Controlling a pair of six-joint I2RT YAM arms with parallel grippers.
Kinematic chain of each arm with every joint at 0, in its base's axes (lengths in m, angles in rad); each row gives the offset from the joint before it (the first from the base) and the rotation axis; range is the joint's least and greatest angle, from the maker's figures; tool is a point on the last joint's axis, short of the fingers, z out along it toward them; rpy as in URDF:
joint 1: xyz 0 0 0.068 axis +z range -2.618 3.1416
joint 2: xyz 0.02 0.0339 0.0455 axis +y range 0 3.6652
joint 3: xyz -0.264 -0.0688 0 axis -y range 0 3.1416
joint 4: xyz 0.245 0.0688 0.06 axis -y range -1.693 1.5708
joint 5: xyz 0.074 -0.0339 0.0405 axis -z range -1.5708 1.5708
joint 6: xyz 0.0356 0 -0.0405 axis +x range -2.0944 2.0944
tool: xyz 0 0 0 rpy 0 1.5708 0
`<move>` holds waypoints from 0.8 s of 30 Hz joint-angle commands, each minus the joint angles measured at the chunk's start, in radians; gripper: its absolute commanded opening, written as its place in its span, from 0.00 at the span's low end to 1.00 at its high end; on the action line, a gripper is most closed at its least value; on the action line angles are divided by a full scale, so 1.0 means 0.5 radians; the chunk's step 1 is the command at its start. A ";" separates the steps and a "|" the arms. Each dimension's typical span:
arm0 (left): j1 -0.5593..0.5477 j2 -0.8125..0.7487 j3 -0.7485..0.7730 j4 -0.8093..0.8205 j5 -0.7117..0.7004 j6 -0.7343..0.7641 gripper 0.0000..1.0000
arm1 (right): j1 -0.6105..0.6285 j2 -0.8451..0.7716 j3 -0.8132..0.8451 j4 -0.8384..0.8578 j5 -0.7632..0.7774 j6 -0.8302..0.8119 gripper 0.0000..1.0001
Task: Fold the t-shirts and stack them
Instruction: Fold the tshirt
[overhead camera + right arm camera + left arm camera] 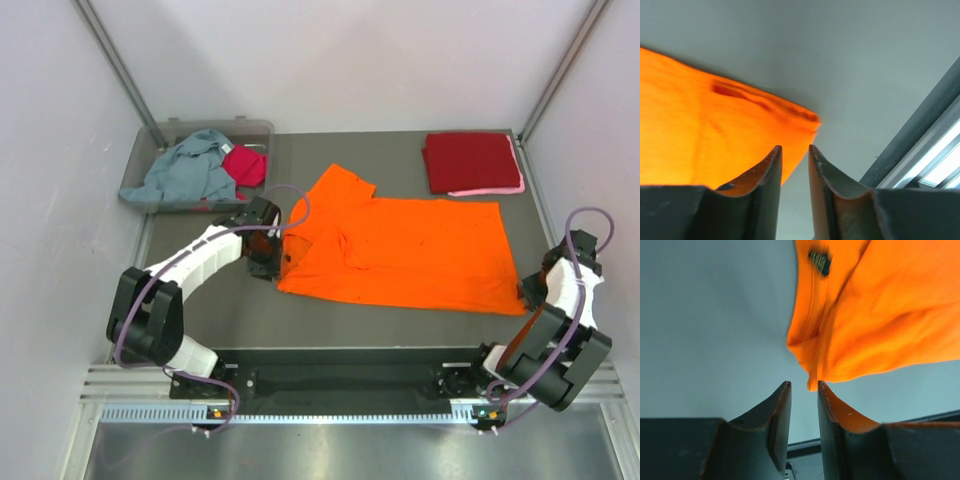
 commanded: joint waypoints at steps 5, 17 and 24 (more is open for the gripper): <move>0.005 -0.015 0.321 -0.022 0.148 0.070 0.33 | 0.196 -0.272 0.298 0.072 -0.168 -0.090 0.34; 0.060 0.107 -0.043 0.469 0.593 -0.178 0.32 | 2.073 -0.031 0.460 0.922 -0.037 -0.249 0.39; 0.106 0.138 -0.197 0.641 0.477 -0.264 0.32 | 2.809 0.481 0.623 1.208 0.230 -0.670 0.40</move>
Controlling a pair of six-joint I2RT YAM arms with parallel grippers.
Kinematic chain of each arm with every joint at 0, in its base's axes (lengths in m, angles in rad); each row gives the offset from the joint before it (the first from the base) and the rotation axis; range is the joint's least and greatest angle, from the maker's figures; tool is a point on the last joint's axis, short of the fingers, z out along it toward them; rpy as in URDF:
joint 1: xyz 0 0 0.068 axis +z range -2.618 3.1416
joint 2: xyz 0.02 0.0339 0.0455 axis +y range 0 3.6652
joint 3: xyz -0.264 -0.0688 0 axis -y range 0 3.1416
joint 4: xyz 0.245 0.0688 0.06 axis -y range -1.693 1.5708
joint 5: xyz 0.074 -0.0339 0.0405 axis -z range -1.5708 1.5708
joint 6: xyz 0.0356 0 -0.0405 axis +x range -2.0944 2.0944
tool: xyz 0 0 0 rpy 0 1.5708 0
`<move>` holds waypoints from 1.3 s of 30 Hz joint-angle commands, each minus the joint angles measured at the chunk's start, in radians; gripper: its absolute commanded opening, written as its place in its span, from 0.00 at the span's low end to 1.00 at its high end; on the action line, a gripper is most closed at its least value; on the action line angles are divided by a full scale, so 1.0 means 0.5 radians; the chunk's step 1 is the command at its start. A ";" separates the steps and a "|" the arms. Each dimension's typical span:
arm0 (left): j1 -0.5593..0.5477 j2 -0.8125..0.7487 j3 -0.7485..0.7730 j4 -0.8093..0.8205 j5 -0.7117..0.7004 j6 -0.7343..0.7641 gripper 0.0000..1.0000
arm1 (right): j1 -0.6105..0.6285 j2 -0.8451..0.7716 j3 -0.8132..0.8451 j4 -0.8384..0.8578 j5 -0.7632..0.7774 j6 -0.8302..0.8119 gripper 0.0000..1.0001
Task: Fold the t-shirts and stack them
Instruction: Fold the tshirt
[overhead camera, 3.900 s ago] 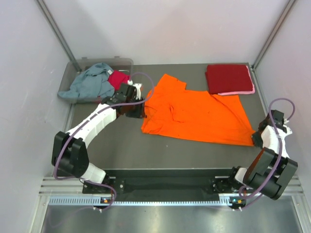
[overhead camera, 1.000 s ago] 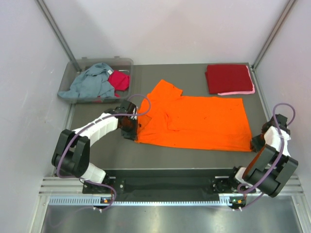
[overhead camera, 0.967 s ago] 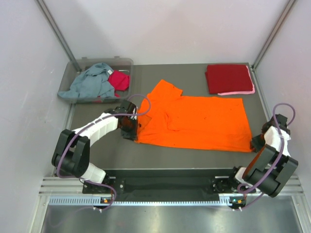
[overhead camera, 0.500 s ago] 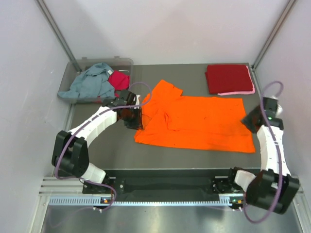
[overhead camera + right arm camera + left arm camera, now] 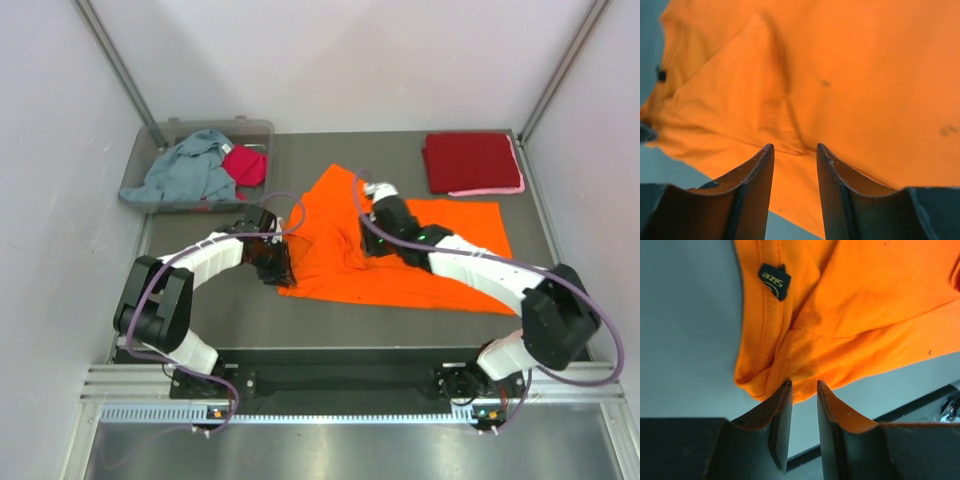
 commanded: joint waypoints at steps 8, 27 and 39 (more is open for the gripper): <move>0.010 0.023 -0.085 0.232 -0.103 -0.084 0.32 | 0.413 0.416 0.144 0.408 0.237 -0.425 0.42; 0.010 -0.017 -0.089 0.201 -0.146 -0.111 0.33 | 0.474 0.710 0.095 0.565 0.338 -0.517 0.36; 0.010 -0.035 -0.095 0.195 -0.165 -0.123 0.33 | 0.481 0.723 0.089 0.519 0.635 -0.459 0.00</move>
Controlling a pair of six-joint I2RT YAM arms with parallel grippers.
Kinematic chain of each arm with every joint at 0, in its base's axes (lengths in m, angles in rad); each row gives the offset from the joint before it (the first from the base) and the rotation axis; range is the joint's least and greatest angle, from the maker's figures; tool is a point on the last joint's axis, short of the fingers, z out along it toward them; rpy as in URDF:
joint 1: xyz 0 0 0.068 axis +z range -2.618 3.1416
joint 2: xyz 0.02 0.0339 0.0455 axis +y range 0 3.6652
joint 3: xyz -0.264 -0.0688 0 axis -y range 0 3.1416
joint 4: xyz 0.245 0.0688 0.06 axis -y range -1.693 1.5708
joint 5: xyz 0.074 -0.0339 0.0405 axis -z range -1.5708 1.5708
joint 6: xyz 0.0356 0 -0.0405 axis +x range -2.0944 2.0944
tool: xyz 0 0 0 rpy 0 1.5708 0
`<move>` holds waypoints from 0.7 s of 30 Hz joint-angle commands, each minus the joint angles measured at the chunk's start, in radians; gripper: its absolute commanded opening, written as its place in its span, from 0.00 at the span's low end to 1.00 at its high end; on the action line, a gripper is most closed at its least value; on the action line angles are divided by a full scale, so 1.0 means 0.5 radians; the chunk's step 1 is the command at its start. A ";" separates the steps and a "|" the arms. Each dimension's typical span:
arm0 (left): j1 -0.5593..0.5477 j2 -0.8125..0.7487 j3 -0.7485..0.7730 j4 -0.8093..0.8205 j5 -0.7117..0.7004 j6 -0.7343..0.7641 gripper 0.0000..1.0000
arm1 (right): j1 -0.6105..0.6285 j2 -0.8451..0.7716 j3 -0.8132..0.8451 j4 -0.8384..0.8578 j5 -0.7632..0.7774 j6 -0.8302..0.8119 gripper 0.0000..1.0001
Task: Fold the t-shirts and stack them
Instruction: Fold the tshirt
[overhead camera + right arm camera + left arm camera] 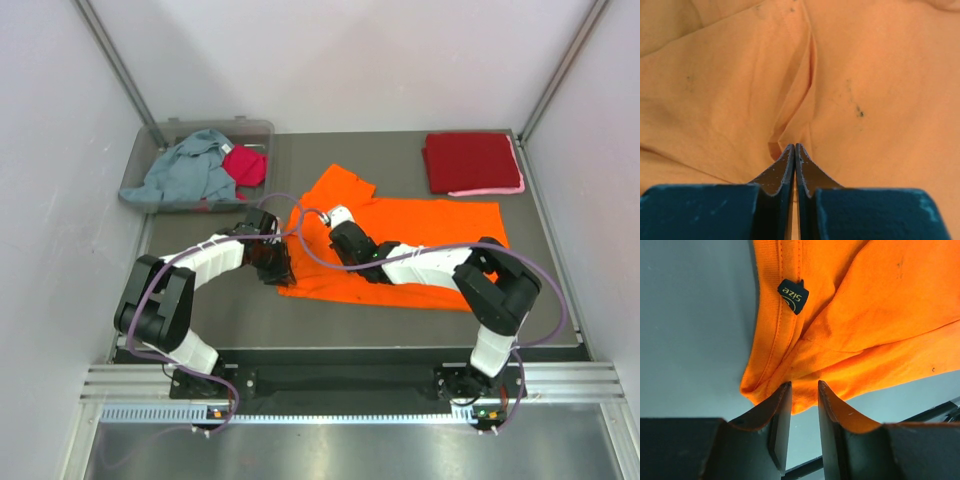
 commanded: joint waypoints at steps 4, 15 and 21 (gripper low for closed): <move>0.006 -0.037 -0.032 0.068 -0.056 -0.017 0.33 | 0.024 -0.020 -0.019 0.053 0.158 0.048 0.00; 0.006 -0.040 -0.047 0.089 -0.069 -0.026 0.34 | -0.040 -0.121 -0.105 0.090 0.213 0.147 0.00; 0.006 -0.049 -0.041 0.095 -0.069 -0.038 0.35 | -0.055 -0.219 -0.126 0.090 0.082 0.168 0.09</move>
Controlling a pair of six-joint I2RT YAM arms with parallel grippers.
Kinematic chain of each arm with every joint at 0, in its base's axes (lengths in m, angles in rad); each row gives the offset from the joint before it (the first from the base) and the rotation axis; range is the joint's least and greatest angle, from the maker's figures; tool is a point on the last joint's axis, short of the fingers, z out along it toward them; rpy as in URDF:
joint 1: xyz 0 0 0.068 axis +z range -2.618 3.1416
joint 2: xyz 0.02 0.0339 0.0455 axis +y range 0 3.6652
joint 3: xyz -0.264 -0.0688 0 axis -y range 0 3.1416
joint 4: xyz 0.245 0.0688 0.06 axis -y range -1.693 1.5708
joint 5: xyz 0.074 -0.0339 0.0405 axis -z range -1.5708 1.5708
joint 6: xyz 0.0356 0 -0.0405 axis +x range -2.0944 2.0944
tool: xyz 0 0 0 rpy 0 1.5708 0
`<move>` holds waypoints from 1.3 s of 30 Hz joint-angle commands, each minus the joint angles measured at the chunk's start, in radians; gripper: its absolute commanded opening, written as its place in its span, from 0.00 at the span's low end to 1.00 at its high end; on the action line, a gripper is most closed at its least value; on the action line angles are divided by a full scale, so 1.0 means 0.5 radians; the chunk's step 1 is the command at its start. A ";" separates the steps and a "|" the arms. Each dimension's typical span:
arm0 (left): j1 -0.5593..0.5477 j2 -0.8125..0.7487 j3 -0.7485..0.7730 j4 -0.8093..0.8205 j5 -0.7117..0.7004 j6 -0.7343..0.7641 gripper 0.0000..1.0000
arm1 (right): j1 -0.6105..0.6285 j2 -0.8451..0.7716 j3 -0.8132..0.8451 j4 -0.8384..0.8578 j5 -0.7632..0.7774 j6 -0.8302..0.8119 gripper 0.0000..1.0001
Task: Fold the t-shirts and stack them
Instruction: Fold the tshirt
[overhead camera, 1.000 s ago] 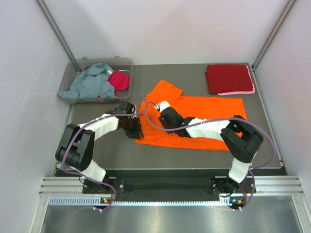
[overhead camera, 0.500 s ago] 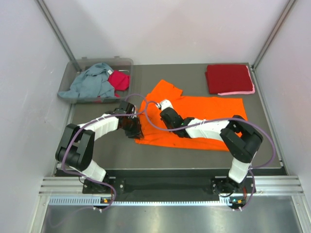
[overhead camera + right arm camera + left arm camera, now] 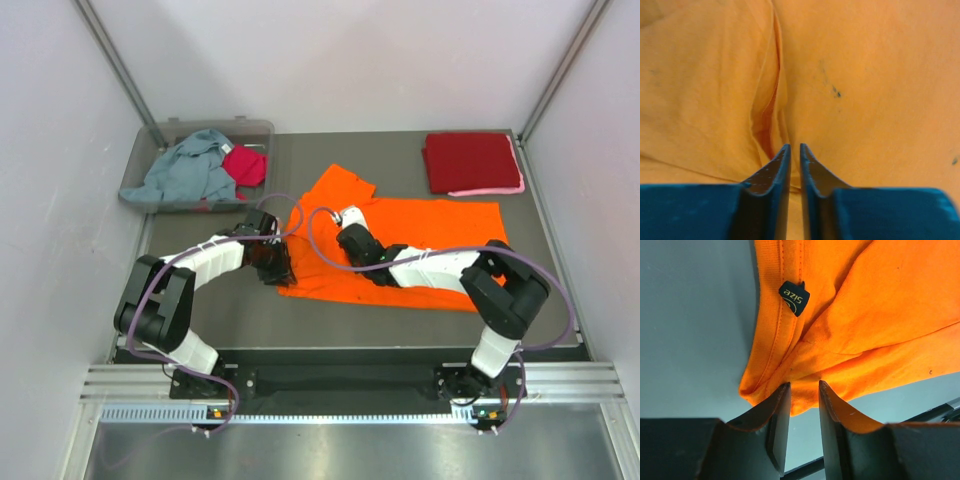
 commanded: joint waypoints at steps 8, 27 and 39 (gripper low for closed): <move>0.006 -0.053 -0.027 0.097 -0.027 -0.047 0.36 | -0.013 -0.226 -0.046 0.213 -0.389 -0.014 0.38; 0.006 -0.041 -0.070 0.103 -0.046 -0.041 0.37 | 0.024 0.001 -0.046 0.222 -0.303 -0.033 0.35; 0.006 -0.034 -0.076 0.103 -0.058 -0.047 0.37 | 0.033 0.026 -0.003 0.155 -0.012 0.016 0.00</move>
